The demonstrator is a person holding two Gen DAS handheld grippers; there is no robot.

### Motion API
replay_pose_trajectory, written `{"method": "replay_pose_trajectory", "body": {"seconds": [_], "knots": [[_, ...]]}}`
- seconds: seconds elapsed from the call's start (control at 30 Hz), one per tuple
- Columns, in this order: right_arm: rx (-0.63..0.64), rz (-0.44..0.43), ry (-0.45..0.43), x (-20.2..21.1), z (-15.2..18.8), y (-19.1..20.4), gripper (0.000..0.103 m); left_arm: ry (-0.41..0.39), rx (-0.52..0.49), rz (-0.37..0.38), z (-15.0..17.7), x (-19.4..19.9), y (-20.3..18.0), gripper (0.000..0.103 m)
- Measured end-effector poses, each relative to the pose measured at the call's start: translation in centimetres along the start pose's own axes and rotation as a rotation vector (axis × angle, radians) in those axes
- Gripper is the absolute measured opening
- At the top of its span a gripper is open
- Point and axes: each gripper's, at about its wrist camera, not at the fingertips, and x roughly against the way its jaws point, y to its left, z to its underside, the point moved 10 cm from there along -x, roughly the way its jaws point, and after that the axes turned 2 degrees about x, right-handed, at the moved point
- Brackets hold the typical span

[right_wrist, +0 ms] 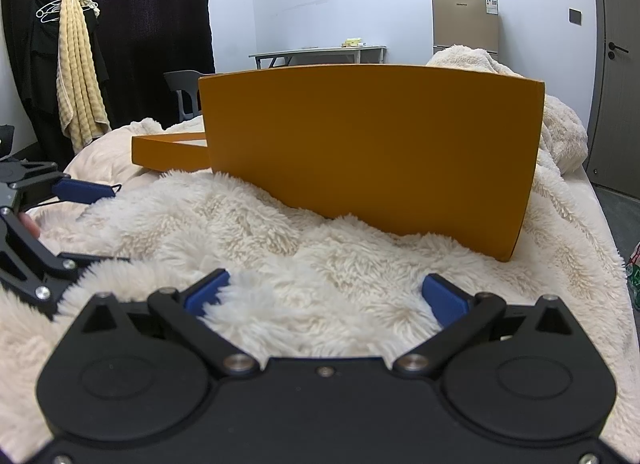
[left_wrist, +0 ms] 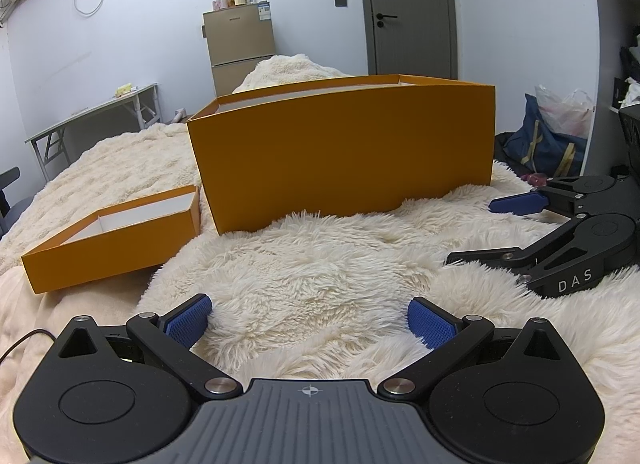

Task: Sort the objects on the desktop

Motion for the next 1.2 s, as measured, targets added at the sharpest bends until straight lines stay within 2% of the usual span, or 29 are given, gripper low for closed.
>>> {"method": "replay_pose_trajectory", "body": {"seconds": [0.17, 0.27, 0.33, 0.4, 0.5, 0.57, 0.63, 0.7, 0.73, 0.77, 0.83, 0.9, 0.93, 1.07, 1.13, 1.2], "knots": [[0.001, -0.001, 0.0, 0.0, 0.0, 0.0, 0.103, 0.008, 0.008, 0.014, 0.0, -0.1, 0.1, 0.103], [-0.001, -0.003, -0.001, 0.0, 0.0, 0.0, 0.103, 0.014, 0.038, 0.081, -0.6, 0.0, 1.1, 0.103], [-0.002, -0.005, -0.002, 0.0, 0.1, -0.1, 0.103, -0.032, 0.081, 0.083, -1.5, 0.3, 3.0, 0.103], [-0.001, -0.004, -0.001, 0.0, 0.0, 0.0, 0.103, -0.178, 0.096, -0.018, -3.0, 1.5, 7.0, 0.103], [-0.001, -0.005, -0.002, 0.0, 0.1, 0.0, 0.103, -0.384, 0.045, -0.205, -4.5, 3.0, 11.7, 0.103], [-0.002, -0.006, -0.002, 0.0, 0.1, 0.0, 0.103, -0.487, 0.013, -0.29, -4.7, 3.6, 14.1, 0.103], [-0.002, -0.006, -0.002, 0.0, 0.1, 0.0, 0.103, -0.47, -0.055, -0.308, -4.5, 2.9, 14.7, 0.103], [-0.003, -0.008, -0.002, 0.0, 0.1, -0.1, 0.103, -0.403, -0.204, -0.345, -4.0, 1.0, 14.9, 0.103], [-0.004, -0.009, -0.001, 0.0, 0.1, -0.1, 0.103, -0.392, -0.245, -0.359, -3.9, 0.4, 14.8, 0.103], [-0.006, -0.01, -0.001, 0.0, 0.1, -0.1, 0.103, -0.368, -0.336, -0.389, -3.8, -1.0, 14.6, 0.103], [-0.01, -0.014, 0.001, -0.1, 0.2, -0.1, 0.103, -0.322, -0.43, -0.426, -3.7, -2.9, 14.5, 0.103], [-0.01, -0.014, 0.0, 0.0, 0.2, -0.1, 0.103, -0.233, -0.579, -0.501, -3.3, -6.0, 14.9, 0.103], [-0.009, -0.014, -0.001, 0.0, 0.2, -0.1, 0.103, -0.216, -0.607, -0.515, -3.2, -6.6, 15.1, 0.103], [-0.012, -0.016, -0.001, 0.0, 0.2, -0.1, 0.103, -0.07, -0.776, -0.497, -1.2, -10.4, 16.3, 0.103], [-0.014, -0.019, 0.0, -0.1, 0.2, -0.1, 0.103, -0.047, -0.863, -0.495, 0.0, -11.8, 16.3, 0.103], [-0.016, -0.022, 0.0, -0.1, 0.2, -0.1, 0.103, -0.026, -0.991, -0.519, 1.2, -13.8, 16.1, 0.103]]}}
